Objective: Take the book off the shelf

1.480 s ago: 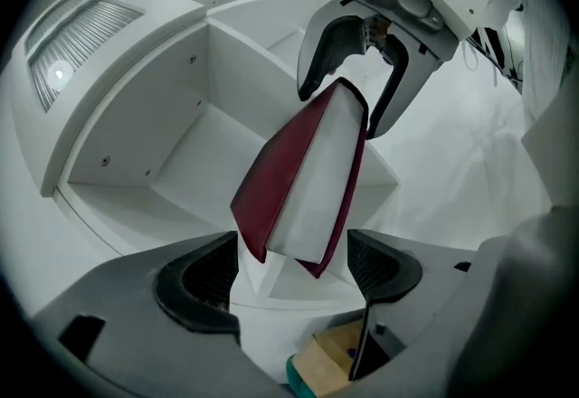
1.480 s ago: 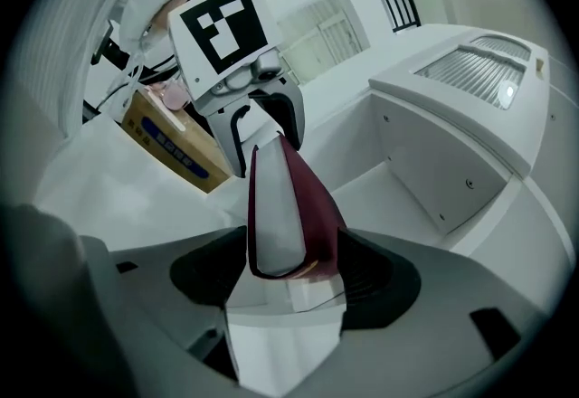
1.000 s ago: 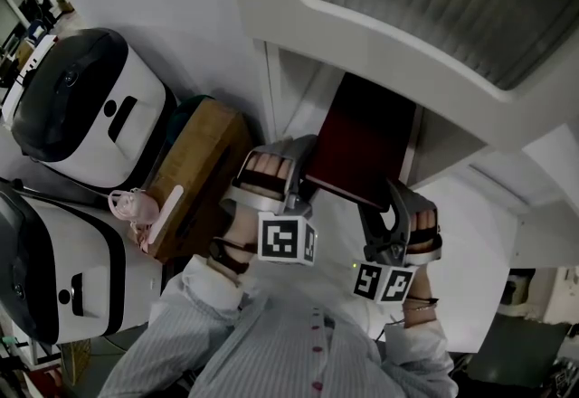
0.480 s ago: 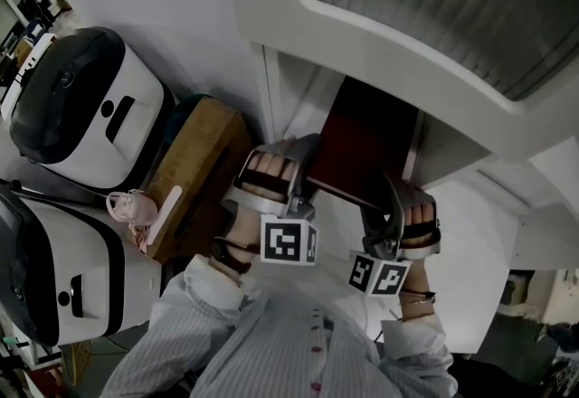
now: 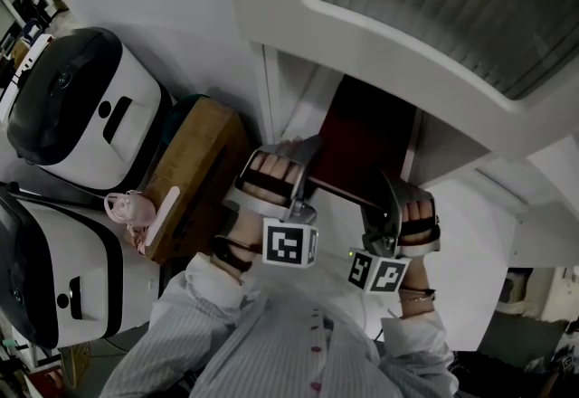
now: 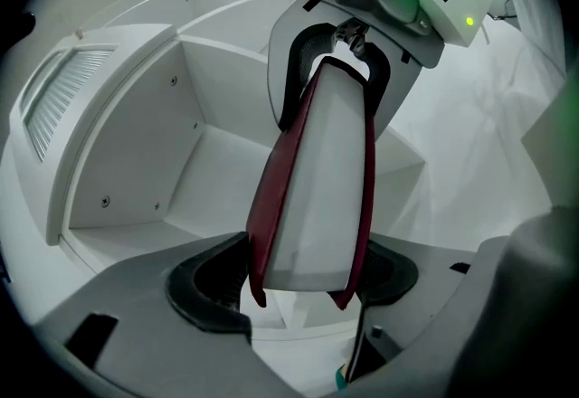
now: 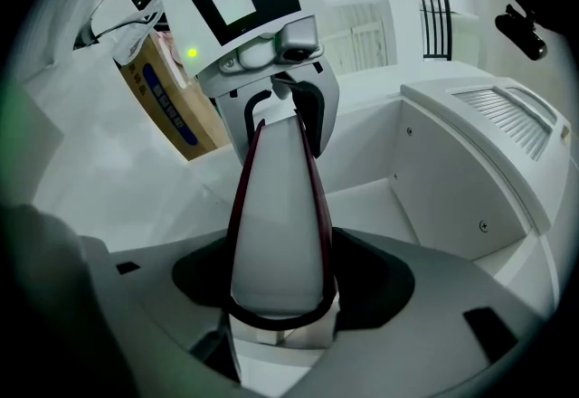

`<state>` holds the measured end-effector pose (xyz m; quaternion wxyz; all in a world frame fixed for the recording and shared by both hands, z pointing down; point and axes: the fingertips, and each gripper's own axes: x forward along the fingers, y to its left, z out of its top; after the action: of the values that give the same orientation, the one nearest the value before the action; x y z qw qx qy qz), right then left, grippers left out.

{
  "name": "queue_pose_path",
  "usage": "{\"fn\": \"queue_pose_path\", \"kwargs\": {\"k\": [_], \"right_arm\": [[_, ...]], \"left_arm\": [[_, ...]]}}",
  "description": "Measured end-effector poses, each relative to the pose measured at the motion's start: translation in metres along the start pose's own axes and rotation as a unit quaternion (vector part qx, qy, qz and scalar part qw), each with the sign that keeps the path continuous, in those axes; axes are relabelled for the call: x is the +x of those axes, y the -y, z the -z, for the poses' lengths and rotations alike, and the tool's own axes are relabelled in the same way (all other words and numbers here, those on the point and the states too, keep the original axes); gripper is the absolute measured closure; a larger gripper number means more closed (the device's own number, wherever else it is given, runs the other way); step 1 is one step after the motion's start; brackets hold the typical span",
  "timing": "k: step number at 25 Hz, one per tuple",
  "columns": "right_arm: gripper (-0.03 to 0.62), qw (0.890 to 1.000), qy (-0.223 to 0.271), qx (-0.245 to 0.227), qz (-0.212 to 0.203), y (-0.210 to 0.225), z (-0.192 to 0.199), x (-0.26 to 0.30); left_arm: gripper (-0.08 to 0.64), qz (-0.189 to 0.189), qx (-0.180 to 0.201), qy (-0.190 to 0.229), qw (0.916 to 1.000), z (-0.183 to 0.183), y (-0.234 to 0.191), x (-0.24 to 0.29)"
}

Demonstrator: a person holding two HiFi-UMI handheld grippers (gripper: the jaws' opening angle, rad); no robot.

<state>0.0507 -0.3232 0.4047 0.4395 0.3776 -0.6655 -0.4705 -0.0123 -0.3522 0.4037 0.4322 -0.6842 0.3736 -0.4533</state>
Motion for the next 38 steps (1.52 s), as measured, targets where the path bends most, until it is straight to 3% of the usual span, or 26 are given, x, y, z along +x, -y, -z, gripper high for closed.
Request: {"fn": "queue_pose_path", "kwargs": {"k": [22, 26, 38], "right_arm": [[0.331, 1.0, -0.008, -0.001, -0.007, 0.0, -0.018, -0.029], [0.331, 1.0, -0.007, 0.0, -0.01, 0.0, -0.024, -0.041], [0.337, 1.0, 0.0, 0.007, -0.017, -0.001, -0.043, -0.073]], "left_arm": [[0.253, 0.0, 0.005, 0.001, 1.0, -0.002, 0.001, -0.036], [0.256, 0.005, -0.014, 0.009, 0.9999, -0.008, 0.002, -0.05], [0.259, 0.014, -0.016, 0.012, 0.9997, -0.011, 0.004, -0.085]]}}
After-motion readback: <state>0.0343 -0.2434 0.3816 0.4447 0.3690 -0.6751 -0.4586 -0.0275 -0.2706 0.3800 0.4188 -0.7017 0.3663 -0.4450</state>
